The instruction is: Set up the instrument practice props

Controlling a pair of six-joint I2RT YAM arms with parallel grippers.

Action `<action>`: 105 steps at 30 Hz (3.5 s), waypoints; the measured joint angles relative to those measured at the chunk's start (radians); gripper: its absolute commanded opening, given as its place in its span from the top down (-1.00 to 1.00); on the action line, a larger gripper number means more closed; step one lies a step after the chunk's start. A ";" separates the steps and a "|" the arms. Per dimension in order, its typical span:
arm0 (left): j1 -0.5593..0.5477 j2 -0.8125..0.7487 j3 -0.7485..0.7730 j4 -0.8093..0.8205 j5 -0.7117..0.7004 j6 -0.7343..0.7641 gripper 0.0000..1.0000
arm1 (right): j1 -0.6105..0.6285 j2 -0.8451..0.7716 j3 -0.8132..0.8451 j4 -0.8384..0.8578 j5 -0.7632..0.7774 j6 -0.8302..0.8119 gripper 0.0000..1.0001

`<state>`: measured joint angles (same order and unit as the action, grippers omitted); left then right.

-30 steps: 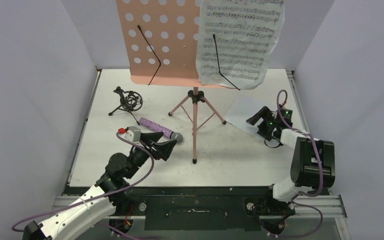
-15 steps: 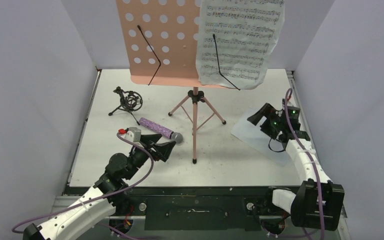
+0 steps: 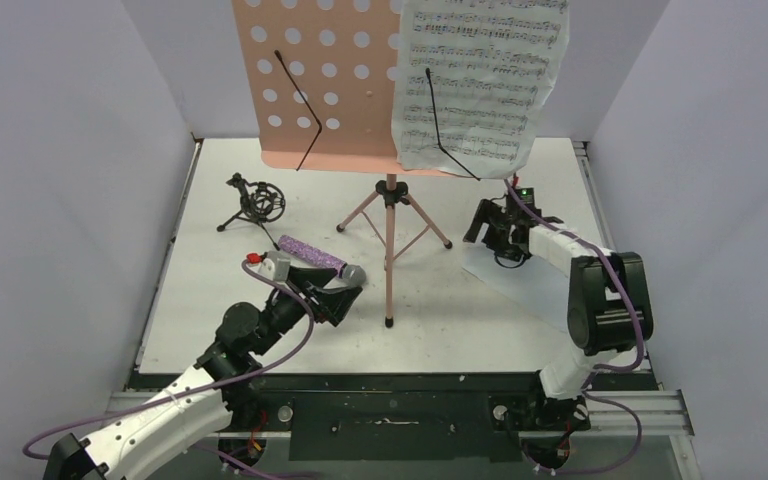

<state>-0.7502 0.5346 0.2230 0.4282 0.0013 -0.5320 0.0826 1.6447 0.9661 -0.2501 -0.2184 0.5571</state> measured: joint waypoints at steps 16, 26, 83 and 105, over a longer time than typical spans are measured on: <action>-0.008 0.026 0.000 0.040 0.076 -0.009 -0.73 | 0.141 0.016 -0.066 0.040 -0.051 -0.056 -0.80; -0.008 0.060 0.000 0.047 0.074 -0.010 -0.73 | 0.422 -0.092 -0.221 0.122 -0.221 0.051 -0.79; -0.039 0.215 -0.164 -0.057 0.128 -0.515 -0.68 | 0.655 -0.402 -0.307 -0.010 -0.158 -0.004 -0.79; -0.333 0.969 0.056 0.371 0.032 -0.721 -0.66 | 0.447 -0.442 -0.531 0.134 -0.232 0.117 -0.79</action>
<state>-1.0836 1.5036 0.2790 0.7994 0.0330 -1.2526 0.5301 1.2026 0.4351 -0.1162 -0.4500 0.6739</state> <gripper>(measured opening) 0.832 0.897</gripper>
